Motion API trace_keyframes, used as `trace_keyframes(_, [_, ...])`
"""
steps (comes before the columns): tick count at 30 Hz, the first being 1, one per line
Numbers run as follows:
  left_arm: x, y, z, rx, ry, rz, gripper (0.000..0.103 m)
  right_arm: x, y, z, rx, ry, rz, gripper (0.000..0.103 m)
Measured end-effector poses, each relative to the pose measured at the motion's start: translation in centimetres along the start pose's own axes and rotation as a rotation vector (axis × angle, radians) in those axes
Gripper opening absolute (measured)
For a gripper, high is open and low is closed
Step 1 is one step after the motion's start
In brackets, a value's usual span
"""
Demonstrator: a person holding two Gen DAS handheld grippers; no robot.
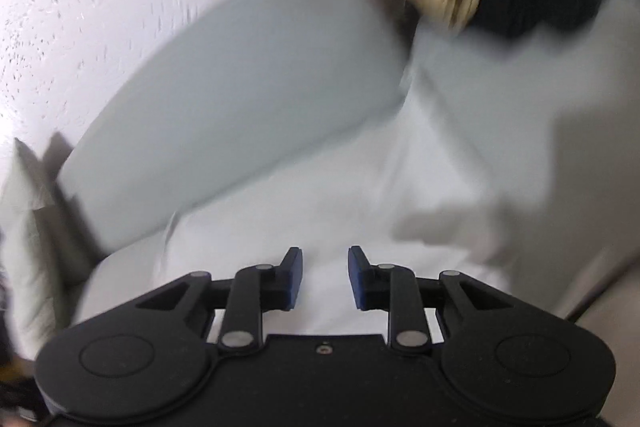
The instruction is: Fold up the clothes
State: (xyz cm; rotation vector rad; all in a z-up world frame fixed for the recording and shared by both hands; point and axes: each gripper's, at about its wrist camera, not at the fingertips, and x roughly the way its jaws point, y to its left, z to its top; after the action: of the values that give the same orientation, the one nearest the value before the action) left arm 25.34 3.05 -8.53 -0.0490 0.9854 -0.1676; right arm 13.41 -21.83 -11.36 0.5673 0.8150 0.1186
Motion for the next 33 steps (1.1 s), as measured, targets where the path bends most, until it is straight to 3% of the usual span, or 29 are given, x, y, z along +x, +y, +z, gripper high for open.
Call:
trace_keyframes(1, [0.7,0.0,-0.2,-0.001,0.012,0.003,0.040,1.3,0.2,-0.6,0.001,0.047,0.014,0.026])
trace_keyframes(3, [0.7,0.4,-0.4,0.001,0.009,0.035,0.043,2.4,0.0,-1.2,-0.040,0.093,-0.055,0.024])
trace_keyframes(4, [0.6,0.9,-0.4,-0.004,0.032,0.095,0.043,2.7,-0.2,-1.5,-0.066,0.109,-0.103,0.002])
trace_keyframes(8, [-0.2,3.2,-0.9,0.005,0.101,0.423,0.043,0.1,-3.6,-0.4,-0.045,0.073,-0.389,0.000])
trace_keyframes(10, [-0.5,4.3,-1.2,0.030,0.096,0.549,0.042,-1.5,-5.3,0.2,0.021,0.069,-0.365,0.000])
trace_keyframes(11, [-0.7,4.8,-1.2,0.024,0.088,0.567,0.041,-2.0,-5.3,0.3,0.030,0.061,-0.370,0.000])
trace_keyframes(13, [-1.7,5.6,-0.9,-0.026,0.044,0.511,0.036,-3.0,-4.9,0.4,0.038,0.038,-0.380,0.000])
trace_keyframes(15, [-2.6,5.2,-0.5,-0.051,-0.017,0.424,0.033,-3.6,-3.5,0.4,0.012,-0.005,-0.371,0.008])
trace_keyframes(17, [-3.3,3.4,0.0,-0.008,-0.098,0.322,0.033,-3.6,-2.2,0.7,-0.016,-0.065,-0.283,0.012])
trace_keyframes(19, [-3.3,1.3,0.6,0.054,-0.162,0.210,0.033,-2.2,-1.3,1.1,-0.008,-0.069,-0.163,0.011])
trace_keyframes(22, [-2.3,-1.9,1.3,0.150,-0.222,0.056,0.034,1.8,-0.7,1.4,0.028,0.017,0.008,0.011])
trace_keyframes(25, [0.2,-3.7,1.9,0.201,-0.194,-0.017,0.035,6.1,-0.7,1.3,0.079,0.125,0.127,0.011])
trace_keyframes(27, [2.6,-3.5,2.3,0.195,-0.163,0.023,0.036,8.0,-1.3,1.2,0.112,0.138,0.135,0.010])
trace_keyframes(28, [3.9,-3.1,2.5,0.183,-0.149,0.064,0.038,8.6,-1.8,1.4,0.120,0.119,0.131,0.003])
trace_keyframes(30, [4.9,-1.7,3.1,0.124,-0.164,0.129,0.038,8.0,-3.1,2.0,0.144,0.016,0.066,0.000])
trace_keyframes(33, [5.2,1.0,4.4,0.049,-0.202,0.342,0.036,6.6,-5.3,3.6,0.109,-0.157,-0.194,0.000])
